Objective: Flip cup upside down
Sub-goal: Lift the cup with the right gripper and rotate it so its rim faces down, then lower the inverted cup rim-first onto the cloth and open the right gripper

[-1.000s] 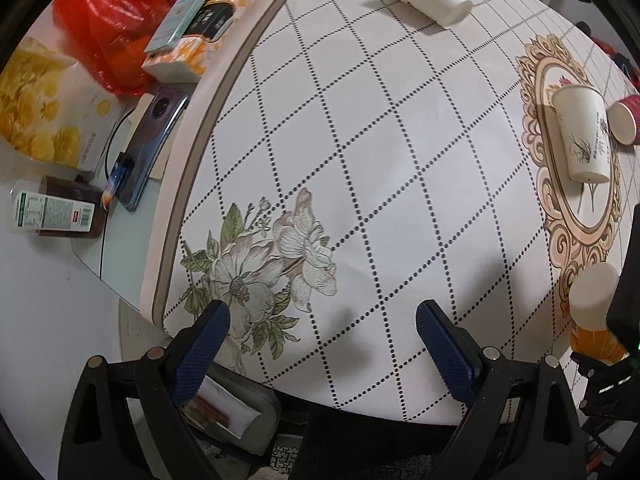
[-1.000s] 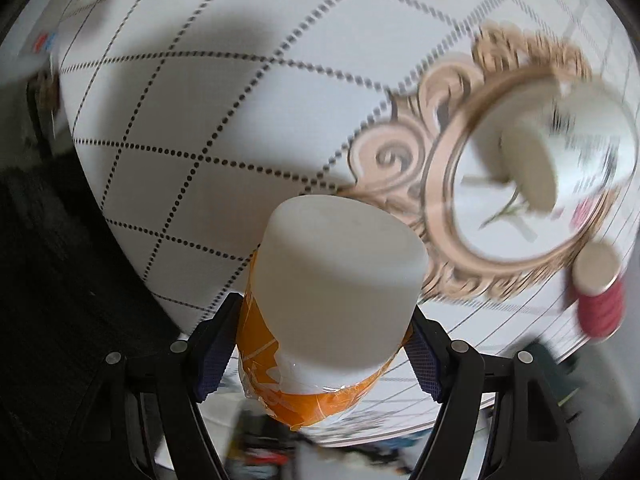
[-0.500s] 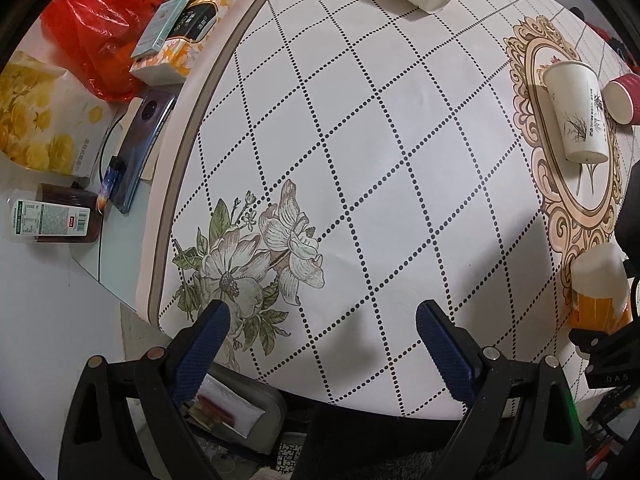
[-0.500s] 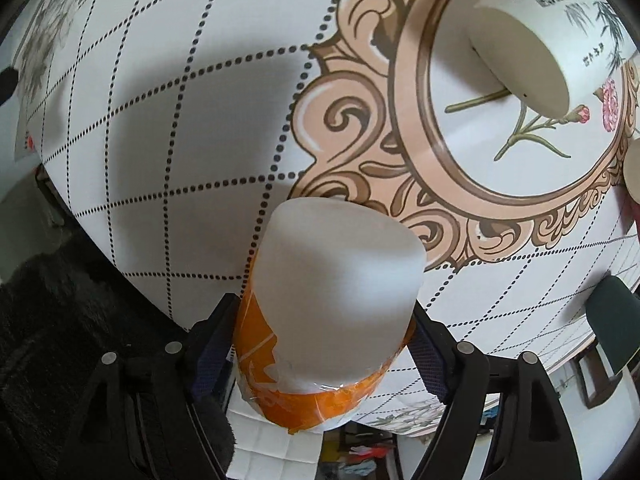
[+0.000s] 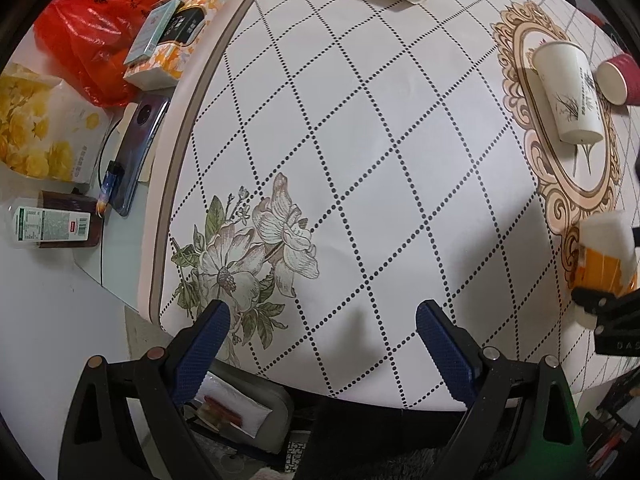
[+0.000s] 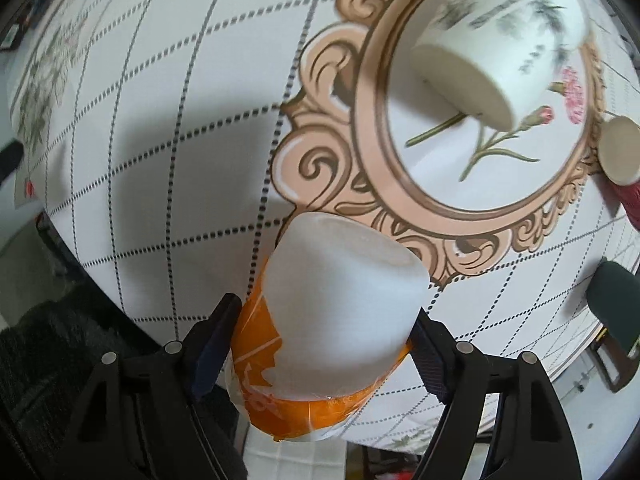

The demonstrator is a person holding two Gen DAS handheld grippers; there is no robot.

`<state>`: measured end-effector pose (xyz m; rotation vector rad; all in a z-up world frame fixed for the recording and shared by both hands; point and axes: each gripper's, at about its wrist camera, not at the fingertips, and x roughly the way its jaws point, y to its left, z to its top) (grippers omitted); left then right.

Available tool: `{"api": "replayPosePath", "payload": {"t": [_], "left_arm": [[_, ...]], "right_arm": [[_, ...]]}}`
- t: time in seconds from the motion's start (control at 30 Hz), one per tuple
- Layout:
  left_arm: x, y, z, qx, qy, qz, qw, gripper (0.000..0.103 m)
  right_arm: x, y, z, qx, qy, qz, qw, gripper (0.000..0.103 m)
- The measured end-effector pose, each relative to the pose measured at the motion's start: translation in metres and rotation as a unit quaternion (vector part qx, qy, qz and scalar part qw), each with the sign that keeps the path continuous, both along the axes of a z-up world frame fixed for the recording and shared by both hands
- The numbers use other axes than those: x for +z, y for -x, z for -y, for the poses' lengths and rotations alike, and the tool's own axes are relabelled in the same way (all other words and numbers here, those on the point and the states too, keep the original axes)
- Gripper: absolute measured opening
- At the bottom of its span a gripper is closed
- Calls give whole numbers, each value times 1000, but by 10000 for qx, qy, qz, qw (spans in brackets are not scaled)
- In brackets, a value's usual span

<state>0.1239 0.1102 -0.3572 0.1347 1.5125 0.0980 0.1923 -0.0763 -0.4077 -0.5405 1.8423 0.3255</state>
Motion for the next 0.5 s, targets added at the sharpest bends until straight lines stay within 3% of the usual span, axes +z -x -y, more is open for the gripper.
{"api": "replayPosePath", "payload": {"t": [0.17,0.27,0.33,0.5], "left_arm": [[-2,0,12,-197,43,-37,9998,95],[-3,0,22,-322,116,-62,9994,95],[-5,0,29,-418,170,-111,9989,95],[-11,0,44,-555,276,-234,9978,95]], "right_arm": [[25,2,18,-438,-217,678,9965,81],[43,9,36,-839,-432,1298,9870,81],[55,14,50,-1161,-575,1794,9752,81],[72,40,74,-1586,-594,3272,9297,81]]}}
